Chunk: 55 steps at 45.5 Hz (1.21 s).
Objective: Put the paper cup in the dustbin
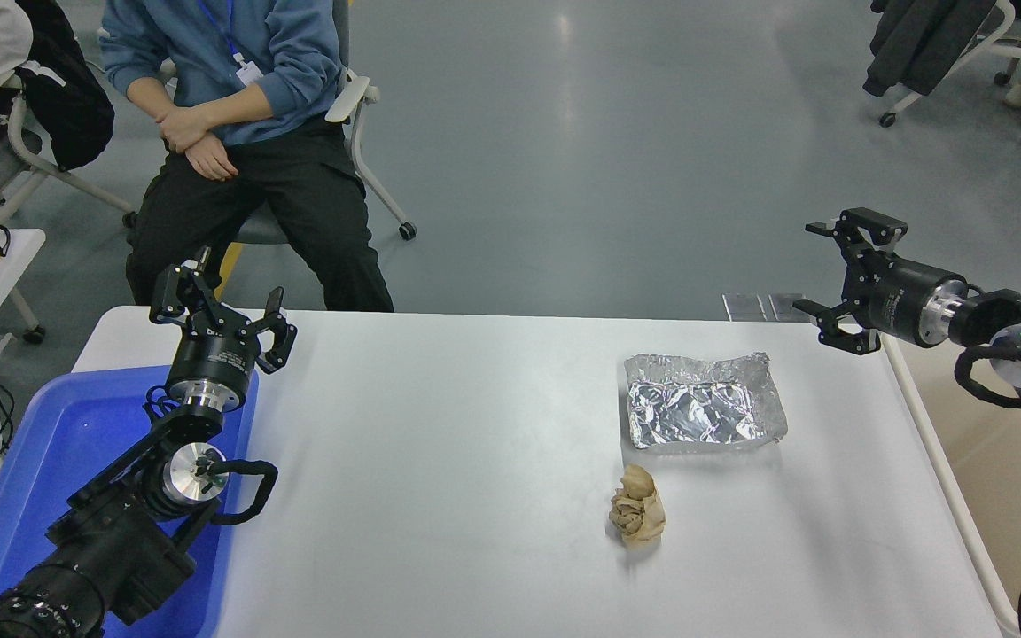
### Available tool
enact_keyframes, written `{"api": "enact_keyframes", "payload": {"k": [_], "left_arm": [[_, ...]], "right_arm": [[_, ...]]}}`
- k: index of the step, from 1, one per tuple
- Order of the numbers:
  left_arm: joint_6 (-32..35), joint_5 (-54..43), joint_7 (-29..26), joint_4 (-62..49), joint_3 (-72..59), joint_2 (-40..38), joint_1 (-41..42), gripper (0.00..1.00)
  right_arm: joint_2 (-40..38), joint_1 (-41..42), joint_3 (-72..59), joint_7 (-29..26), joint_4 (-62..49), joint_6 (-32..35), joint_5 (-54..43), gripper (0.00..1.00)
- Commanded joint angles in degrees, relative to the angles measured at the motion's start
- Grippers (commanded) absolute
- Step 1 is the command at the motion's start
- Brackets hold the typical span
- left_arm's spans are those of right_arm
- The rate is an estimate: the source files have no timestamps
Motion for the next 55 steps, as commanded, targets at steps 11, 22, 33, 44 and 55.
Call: {"api": "enact_keyframes", "payload": {"k": [11,22,33,44,55], "left_arm": [[0.0,0.0,0.0,0.0,0.0,0.0,0.0,1.00],[0.0,0.0,0.0,0.0,0.0,0.0,0.0,1.00],[0.0,0.0,0.0,0.0,0.0,0.1,0.0,1.00],[0.0,0.0,0.0,0.0,0.0,0.1,0.0,1.00],[0.0,0.0,0.0,0.0,0.0,0.1,0.0,1.00]], "right_arm": [[0.5,-0.4,7.9,0.4,10.9,-13.0,0.6,1.00],[7.3,-2.2,13.7,0.4,10.4,-25.1,6.4,1.00],[12.9,-7.0,22.8,0.5,10.0,-27.7,6.8,1.00],[14.7,-11.4,28.3,0.5,11.1,-27.0,9.6,1.00],[14.7,-14.2,32.0,0.5,11.6,-24.1,11.8,1.00]]}}
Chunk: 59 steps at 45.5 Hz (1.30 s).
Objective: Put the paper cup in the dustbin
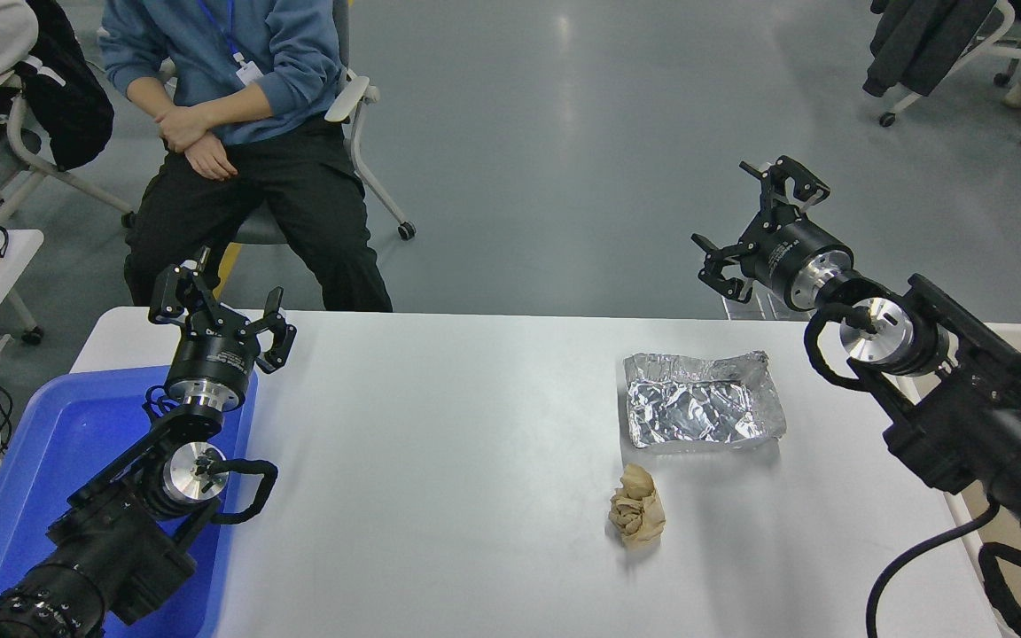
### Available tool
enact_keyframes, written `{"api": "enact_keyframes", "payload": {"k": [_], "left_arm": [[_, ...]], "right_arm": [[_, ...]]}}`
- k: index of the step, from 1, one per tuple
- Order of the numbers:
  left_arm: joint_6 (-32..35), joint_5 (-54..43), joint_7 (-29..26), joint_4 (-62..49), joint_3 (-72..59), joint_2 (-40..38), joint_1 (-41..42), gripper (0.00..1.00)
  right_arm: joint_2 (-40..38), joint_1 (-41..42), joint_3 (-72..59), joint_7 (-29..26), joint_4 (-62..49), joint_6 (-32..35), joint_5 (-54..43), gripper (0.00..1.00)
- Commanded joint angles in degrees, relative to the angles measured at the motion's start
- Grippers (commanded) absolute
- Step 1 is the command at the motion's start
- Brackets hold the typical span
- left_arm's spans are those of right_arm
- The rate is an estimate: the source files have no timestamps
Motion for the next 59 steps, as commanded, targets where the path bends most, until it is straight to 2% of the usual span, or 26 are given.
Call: {"api": "enact_keyframes", "payload": {"k": [1,16,24,33,59], "left_arm": [[0.0,0.0,0.0,0.0,0.0,0.1,0.0,1.00],[0.0,0.0,0.0,0.0,0.1,0.0,0.0,1.00],[0.0,0.0,0.0,0.0,0.1,0.0,0.0,1.00],[0.0,0.0,0.0,0.0,0.1,0.0,0.0,1.00],[0.0,0.0,0.0,0.0,0.1,0.1,0.0,1.00]], "right_arm": [[0.8,-3.7,5.5,-0.1,0.6,2.4,2.8,1.00],[0.5,-9.8,7.5,0.3,-0.1,4.0,2.8,1.00],[0.3,-11.5,6.2,5.2,-0.5,5.4,1.3,1.00],[0.9,-11.6,3.9,7.7,-0.8,4.1,-10.1,1.00],[6.2,-7.3,4.9,8.0,-1.0,0.5,-10.7,1.00]]}}
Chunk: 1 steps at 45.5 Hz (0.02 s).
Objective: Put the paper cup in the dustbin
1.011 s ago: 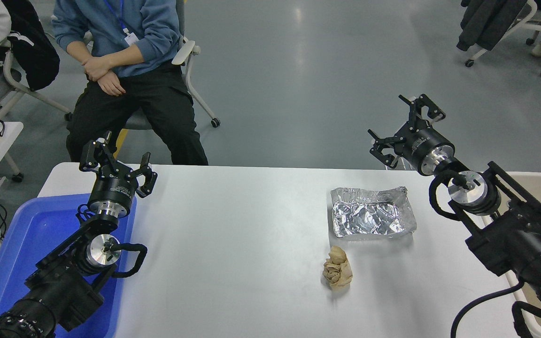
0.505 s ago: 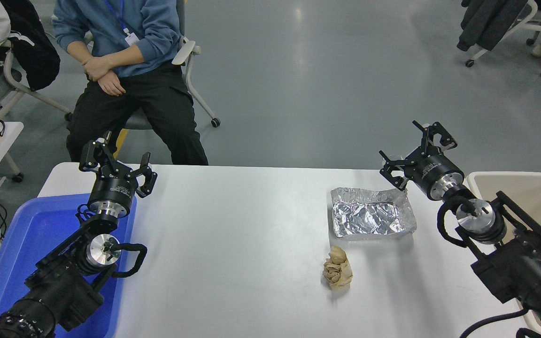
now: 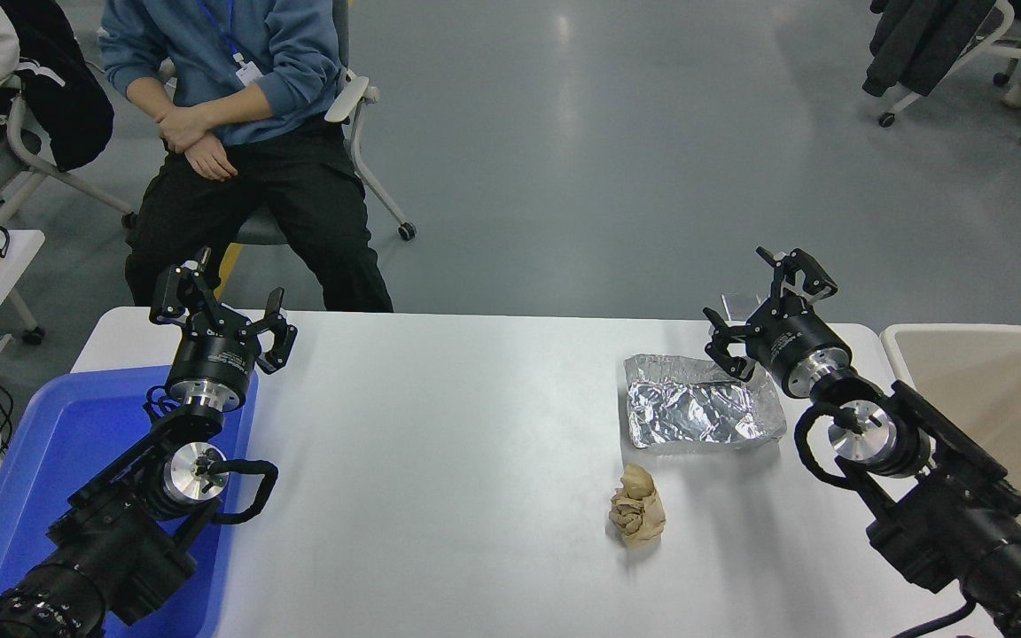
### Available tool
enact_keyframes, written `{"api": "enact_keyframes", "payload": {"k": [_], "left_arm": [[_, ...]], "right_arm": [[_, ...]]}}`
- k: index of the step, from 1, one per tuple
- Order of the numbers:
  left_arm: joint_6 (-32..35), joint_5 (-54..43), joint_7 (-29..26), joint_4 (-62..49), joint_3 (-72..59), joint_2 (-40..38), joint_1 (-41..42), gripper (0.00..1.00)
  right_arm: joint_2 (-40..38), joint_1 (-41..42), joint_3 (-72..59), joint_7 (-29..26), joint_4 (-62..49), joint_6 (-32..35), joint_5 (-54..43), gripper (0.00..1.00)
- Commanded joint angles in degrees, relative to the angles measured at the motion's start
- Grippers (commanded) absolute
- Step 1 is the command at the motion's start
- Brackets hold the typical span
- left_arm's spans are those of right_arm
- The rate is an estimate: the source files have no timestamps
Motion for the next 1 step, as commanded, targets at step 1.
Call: {"api": "enact_keyframes", "payload": {"k": [1], "left_arm": [[0.0,0.0,0.0,0.0,0.1,0.0,0.0,1.00]], "right_arm": [[1.2,2.6,0.0,0.2,-0.1,-1.3,-0.6,1.00]]}}
